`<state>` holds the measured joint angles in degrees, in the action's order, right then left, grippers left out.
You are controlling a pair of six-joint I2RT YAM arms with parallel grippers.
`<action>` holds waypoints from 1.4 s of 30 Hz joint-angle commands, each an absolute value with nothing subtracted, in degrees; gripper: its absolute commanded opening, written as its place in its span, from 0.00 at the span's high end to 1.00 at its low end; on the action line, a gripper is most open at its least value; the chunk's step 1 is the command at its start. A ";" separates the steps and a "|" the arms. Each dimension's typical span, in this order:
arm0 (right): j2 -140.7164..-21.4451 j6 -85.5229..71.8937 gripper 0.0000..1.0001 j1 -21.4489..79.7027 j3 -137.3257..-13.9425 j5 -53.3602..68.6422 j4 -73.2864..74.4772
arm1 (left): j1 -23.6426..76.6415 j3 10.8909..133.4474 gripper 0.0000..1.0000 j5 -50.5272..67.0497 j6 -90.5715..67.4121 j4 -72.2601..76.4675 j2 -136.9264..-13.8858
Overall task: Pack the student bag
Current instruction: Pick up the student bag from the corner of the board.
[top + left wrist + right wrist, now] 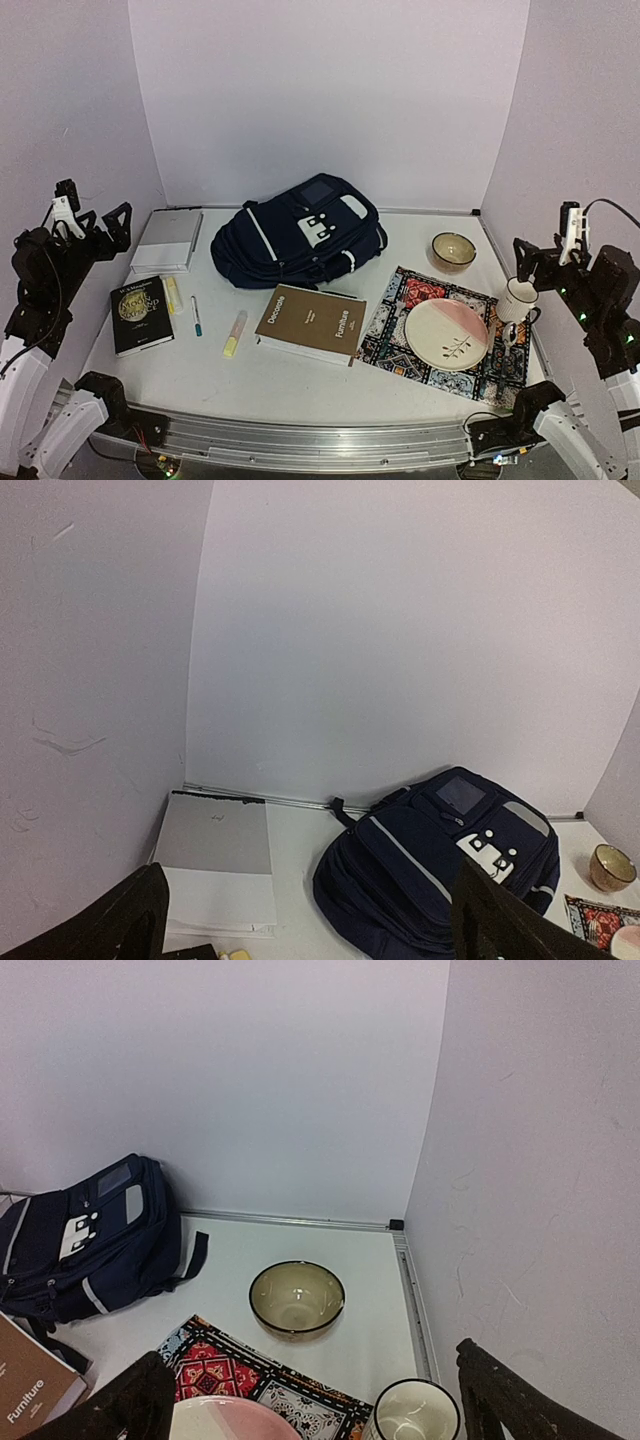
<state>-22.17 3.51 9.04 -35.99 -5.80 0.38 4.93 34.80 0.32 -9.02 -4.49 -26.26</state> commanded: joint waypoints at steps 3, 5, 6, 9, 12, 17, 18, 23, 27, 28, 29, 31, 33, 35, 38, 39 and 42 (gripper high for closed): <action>-23.17 4.42 0.02 8.86 -36.11 -4.53 -2.72 | 4.82 37.27 0.01 2.60 -10.72 -4.10 -26.01; -23.65 4.63 0.02 8.91 -36.13 -3.87 -2.80 | 4.83 37.18 0.00 2.53 -12.74 -4.16 -26.30; -23.94 4.59 0.02 8.91 -36.20 -3.47 -2.77 | 4.83 37.06 0.00 2.49 -14.30 -4.21 -26.57; -24.51 4.07 0.02 8.89 -36.61 -0.91 -2.74 | 4.83 37.30 0.01 1.91 -18.68 -4.19 -28.68; -25.69 2.83 0.02 8.93 -37.14 2.01 -2.70 | 4.80 39.08 0.01 5.62 -21.42 -4.27 -33.49; -32.41 -1.31 0.02 8.93 -40.16 6.49 -0.64 | 4.82 43.98 0.02 12.26 -27.84 -5.42 -46.35; -33.91 -2.39 0.02 8.93 -41.12 7.83 -0.24 | 4.83 44.85 0.02 13.76 -29.05 -5.61 -49.00; -39.38 -6.78 0.02 9.21 -42.95 13.06 -2.73 | 5.01 47.85 0.05 20.07 -34.99 -5.71 -62.10; -44.12 -10.78 0.02 13.43 -41.82 12.19 -7.77 | 6.34 50.03 0.05 20.21 -38.39 -5.31 -70.99; -45.44 -11.84 0.02 15.53 -41.46 10.94 -9.49 | 7.06 50.79 0.05 20.23 -38.97 -5.16 -73.45; -46.76 -12.47 0.02 18.03 -41.25 8.92 -11.02 | 7.83 51.68 0.05 19.86 -39.42 -4.93 -75.37; -50.55 -13.31 0.02 23.96 -41.87 4.44 -13.74 | 9.48 52.96 0.06 19.07 -40.57 -3.98 -79.30; -54.21 -14.22 0.02 27.29 -42.66 2.91 -16.08 | 10.45 53.96 0.09 18.64 -41.86 -2.79 -82.79; -57.08 -15.83 0.02 29.51 -42.75 2.23 -19.37 | 11.02 54.92 0.12 18.07 -43.11 -1.61 -86.34; -60.87 -17.70 0.02 31.75 -43.17 1.76 -22.84 | 11.94 56.50 0.16 17.08 -44.68 -0.05 -91.56; -61.95 -17.91 0.02 32.77 -43.56 1.72 -23.65 | 12.20 57.32 0.17 16.95 -45.19 0.92 -93.12; -65.67 -18.36 0.02 34.98 -44.52 1.59 -25.65 | 12.93 59.88 0.22 16.14 -46.14 2.51 -98.35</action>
<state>-62.61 -15.90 32.26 -41.02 3.39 -18.15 12.07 54.85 17.70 -43.44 -2.33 -93.59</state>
